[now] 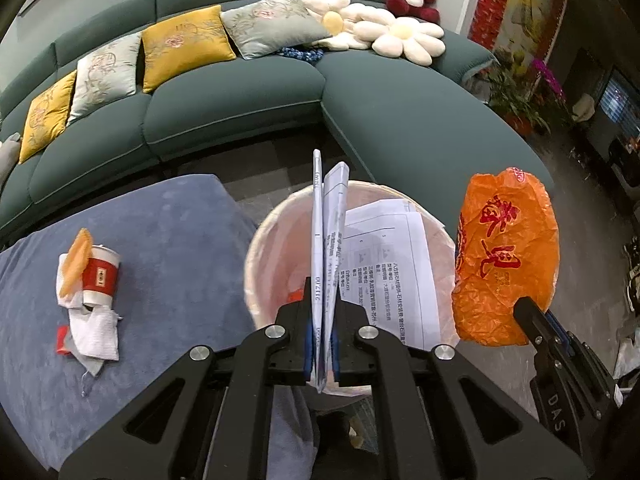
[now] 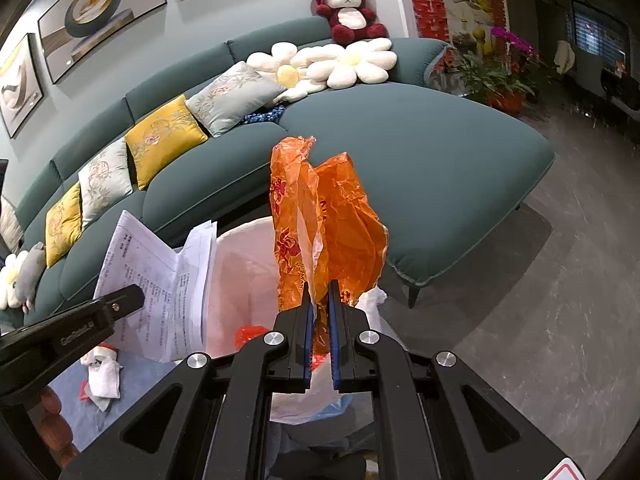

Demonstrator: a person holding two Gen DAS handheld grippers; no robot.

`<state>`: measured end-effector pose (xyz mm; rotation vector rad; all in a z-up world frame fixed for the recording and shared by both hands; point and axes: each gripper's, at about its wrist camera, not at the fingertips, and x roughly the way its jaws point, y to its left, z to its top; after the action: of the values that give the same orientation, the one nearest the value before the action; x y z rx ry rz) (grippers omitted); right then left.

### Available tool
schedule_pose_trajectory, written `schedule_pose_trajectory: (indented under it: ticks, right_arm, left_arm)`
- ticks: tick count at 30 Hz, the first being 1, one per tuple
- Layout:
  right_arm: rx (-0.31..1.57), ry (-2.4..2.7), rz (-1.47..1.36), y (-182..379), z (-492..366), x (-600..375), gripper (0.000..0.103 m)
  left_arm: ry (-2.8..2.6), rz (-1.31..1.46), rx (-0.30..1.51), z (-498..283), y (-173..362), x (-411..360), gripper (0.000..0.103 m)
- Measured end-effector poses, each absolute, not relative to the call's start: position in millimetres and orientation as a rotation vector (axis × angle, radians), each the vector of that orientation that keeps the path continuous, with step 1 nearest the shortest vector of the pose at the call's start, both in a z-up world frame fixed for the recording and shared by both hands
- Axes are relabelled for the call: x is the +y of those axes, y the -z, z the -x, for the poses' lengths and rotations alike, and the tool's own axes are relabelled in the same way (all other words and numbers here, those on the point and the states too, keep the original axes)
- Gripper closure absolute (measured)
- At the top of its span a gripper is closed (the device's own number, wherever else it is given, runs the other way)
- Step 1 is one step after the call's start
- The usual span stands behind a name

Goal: Collect trash
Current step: 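Carry papers over the wastebasket and open the left tool, then lower the orange bag into the wastebasket and open the right tool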

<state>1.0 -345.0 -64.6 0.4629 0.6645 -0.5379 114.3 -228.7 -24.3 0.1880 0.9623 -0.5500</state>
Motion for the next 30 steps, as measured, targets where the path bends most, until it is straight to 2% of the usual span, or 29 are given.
schedule_pose_trajectory:
  ticks: [2, 5, 8, 17, 23, 27, 30]
  right_arm:
    - [0.663, 0.541, -0.469, 66, 2, -347, 0.096]
    - [0.664, 0.54, -0.475, 69, 3, -349, 0.096]
    - [0.666, 0.531, -0.475, 70, 1, -347, 0.096]
    - [0.67, 0.481, -0.47, 72, -12, -342, 0.095]
    - [0.681, 0.453, -0.436, 68, -24, -333, 0.09]
    - [0.672, 0.446, -0.408, 60, -29, -326, 0.071]
    - [0.655, 0.444, -0.401, 53, -26, -320, 0.069]
  left_arm:
    - [0.56, -0.179, 0.972, -115, 26, -233, 0.091]
    - [0.555, -0.165, 0.983, -118, 27, -234, 0.055]
    - [0.531, -0.173, 0.936, -117, 22, -233, 0.048]
    - [0.495, -0.172, 0.94, -122, 22, -219, 0.046]
    - [0.463, -0.154, 0.937, -126, 19, -201, 0.043]
    - [0.425, -0.147, 0.915, -126, 15, -182, 0.038]
    - [0.403, -0.127, 0.923, -130, 15, -169, 0.037]
